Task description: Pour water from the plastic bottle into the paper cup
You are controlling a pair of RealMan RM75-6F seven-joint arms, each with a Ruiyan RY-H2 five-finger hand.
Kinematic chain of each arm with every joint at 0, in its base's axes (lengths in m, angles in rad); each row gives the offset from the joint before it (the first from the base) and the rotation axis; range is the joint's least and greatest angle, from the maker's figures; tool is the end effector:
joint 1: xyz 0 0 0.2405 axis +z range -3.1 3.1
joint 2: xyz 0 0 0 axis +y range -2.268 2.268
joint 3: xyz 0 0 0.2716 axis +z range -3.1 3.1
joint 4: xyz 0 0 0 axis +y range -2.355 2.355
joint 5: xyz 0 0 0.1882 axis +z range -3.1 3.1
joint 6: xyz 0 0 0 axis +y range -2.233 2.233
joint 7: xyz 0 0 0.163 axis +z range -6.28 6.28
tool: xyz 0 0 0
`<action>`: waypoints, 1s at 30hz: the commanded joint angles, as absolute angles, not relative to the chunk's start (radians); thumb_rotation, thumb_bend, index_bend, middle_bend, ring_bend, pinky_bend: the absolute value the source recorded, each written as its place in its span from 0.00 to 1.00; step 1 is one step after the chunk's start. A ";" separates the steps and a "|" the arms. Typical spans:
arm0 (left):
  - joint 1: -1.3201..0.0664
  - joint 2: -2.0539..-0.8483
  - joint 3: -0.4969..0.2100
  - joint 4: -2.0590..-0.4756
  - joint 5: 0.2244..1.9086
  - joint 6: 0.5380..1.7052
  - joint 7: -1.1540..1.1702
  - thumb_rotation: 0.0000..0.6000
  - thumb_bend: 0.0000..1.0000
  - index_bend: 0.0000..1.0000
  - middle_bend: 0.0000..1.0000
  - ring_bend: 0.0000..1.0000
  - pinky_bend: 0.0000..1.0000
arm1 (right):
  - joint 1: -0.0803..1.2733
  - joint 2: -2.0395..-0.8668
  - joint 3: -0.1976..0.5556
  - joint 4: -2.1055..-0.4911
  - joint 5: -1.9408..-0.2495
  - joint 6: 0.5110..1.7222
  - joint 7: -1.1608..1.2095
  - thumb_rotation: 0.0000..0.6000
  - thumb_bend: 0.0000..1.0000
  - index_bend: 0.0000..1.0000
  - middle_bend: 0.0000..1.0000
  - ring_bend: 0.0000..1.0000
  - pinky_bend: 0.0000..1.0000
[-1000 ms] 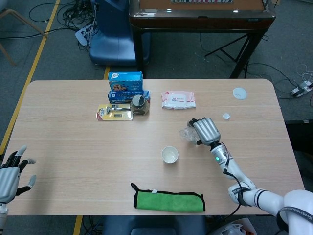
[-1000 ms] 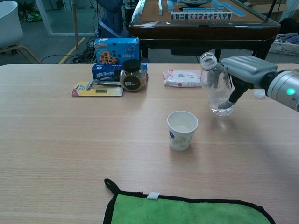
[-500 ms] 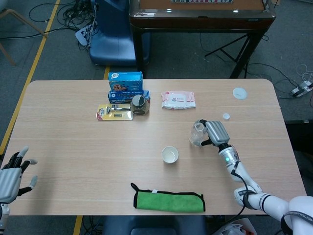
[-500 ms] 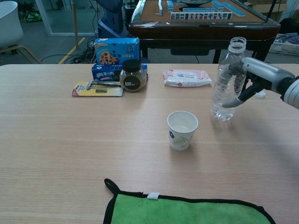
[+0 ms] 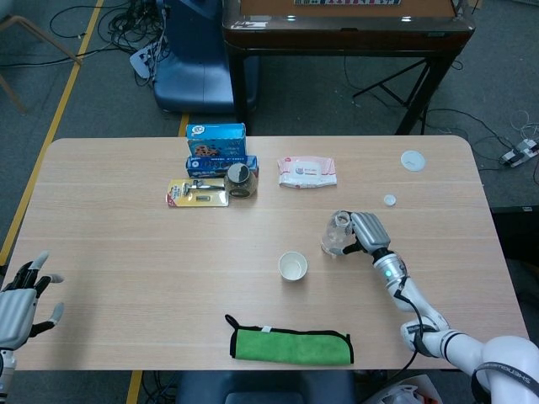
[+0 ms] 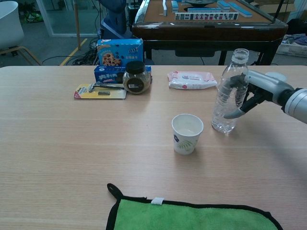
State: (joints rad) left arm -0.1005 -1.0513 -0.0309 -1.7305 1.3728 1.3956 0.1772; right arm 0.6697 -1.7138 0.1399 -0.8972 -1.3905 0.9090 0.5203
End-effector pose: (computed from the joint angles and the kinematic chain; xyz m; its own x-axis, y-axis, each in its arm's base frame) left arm -0.3209 0.1973 0.1880 0.4892 0.1241 0.8633 0.8625 0.0778 -0.5000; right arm -0.2469 -0.3928 -0.0158 0.0602 -0.3423 0.9377 -0.9854 -0.1700 0.0012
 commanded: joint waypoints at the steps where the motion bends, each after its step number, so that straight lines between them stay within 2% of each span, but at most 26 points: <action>1: -0.100 -1.051 -0.031 -1.731 1.373 1.396 0.177 1.00 0.34 0.33 0.03 0.08 0.32 | 0.672 -1.716 0.135 -0.890 -1.400 0.908 0.532 1.00 0.00 0.63 0.54 0.46 0.55; 5: -0.101 -1.052 -0.031 -1.731 1.374 1.397 0.179 1.00 0.34 0.33 0.03 0.08 0.32 | 0.672 -1.710 0.128 -0.889 -1.411 0.907 0.543 1.00 0.00 0.55 0.47 0.40 0.55; 8: -0.101 -1.052 -0.030 -1.730 1.375 1.396 0.181 1.00 0.34 0.33 0.03 0.08 0.32 | 0.673 -1.698 0.123 -0.898 -1.416 0.899 0.546 1.00 0.00 0.41 0.38 0.34 0.53; 11: -0.101 -1.053 -0.030 -1.730 1.374 1.395 0.183 1.00 0.34 0.33 0.03 0.08 0.32 | 0.673 -1.691 0.121 -0.902 -1.417 0.898 0.537 1.00 0.00 0.33 0.32 0.28 0.45; 16: -0.101 -1.053 -0.029 -1.729 1.374 1.395 0.182 1.00 0.34 0.33 0.03 0.08 0.32 | 0.671 -1.679 0.120 -0.914 -1.413 0.892 0.524 1.00 0.00 0.25 0.25 0.21 0.33; 21: -0.101 -1.053 -0.029 -1.729 1.373 1.395 0.180 1.00 0.34 0.33 0.03 0.08 0.32 | 0.668 -1.660 0.120 -0.931 -1.410 0.894 0.493 1.00 0.00 0.21 0.21 0.17 0.29; 30: -0.103 -1.056 -0.029 -1.726 1.373 1.393 0.189 1.00 0.34 0.33 0.03 0.08 0.32 | 0.635 -1.577 0.119 -1.020 -1.390 0.926 0.358 1.00 0.00 0.21 0.20 0.16 0.28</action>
